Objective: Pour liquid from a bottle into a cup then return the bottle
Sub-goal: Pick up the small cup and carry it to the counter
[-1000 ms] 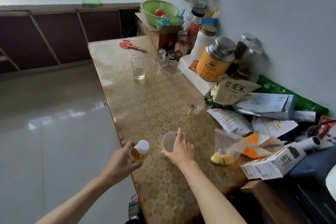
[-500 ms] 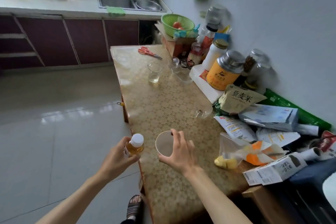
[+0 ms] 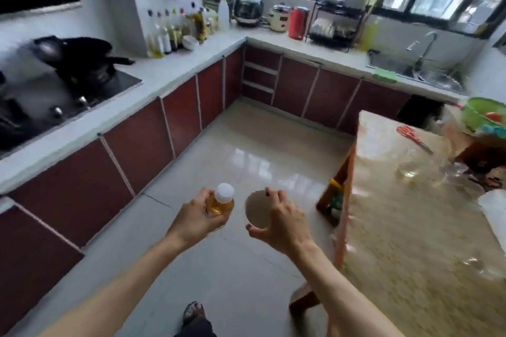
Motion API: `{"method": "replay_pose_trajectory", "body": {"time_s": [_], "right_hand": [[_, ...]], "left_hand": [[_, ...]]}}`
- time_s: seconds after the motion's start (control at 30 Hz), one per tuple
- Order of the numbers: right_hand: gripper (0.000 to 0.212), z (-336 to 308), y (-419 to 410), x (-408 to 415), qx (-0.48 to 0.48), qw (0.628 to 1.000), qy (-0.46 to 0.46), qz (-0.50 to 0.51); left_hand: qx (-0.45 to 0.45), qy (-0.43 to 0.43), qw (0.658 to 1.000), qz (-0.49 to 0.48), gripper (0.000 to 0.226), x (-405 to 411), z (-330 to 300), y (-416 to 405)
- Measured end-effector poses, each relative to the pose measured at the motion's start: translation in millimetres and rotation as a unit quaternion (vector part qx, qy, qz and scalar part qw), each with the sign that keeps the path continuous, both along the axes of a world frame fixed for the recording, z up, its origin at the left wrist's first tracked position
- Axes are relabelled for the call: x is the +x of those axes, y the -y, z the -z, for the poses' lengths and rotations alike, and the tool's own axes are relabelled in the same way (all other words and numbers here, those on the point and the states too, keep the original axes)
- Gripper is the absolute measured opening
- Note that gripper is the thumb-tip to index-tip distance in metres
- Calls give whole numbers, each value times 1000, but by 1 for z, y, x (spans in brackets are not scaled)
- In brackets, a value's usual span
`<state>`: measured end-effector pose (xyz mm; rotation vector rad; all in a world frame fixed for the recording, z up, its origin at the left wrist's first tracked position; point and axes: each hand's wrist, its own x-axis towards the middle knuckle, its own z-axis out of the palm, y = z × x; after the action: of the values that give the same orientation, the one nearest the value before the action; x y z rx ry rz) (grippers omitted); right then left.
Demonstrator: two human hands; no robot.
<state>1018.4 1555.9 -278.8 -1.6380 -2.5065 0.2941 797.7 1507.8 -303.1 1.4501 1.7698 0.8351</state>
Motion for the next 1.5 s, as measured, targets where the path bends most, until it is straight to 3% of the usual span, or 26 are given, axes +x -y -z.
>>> {"method": "replay_pose_trajectory", "body": {"time_s": [0.27, 0.5, 0.73, 0.9, 1.17, 1.37, 1.5], "right_hand": [[101, -22, 56, -181, 2, 984, -16, -178], [101, -31, 156, -374, 11, 937, -15, -349], [101, -42, 326, -571, 21, 856, -21, -516], [97, -38, 407, -656, -7, 812, -36, -582], [95, 4, 490, -788, -54, 742, 7, -668], [96, 32, 518, -889, -81, 715, 33, -693], [99, 52, 528, -937, -95, 708, 70, -696]], "left_hand": [[23, -4, 975, -222, 47, -149, -12, 141], [31, -27, 922, -385, 42, -285, -27, 311], [6, -61, 825, -561, 52, -416, -30, 536], [-6, -45, 765, -643, 57, -452, -30, 626], [-29, -9, 685, -728, 47, -513, 7, 688], [-14, 49, 646, -761, 62, -576, 24, 692], [-36, 60, 630, -774, 50, -615, 39, 697]]}}
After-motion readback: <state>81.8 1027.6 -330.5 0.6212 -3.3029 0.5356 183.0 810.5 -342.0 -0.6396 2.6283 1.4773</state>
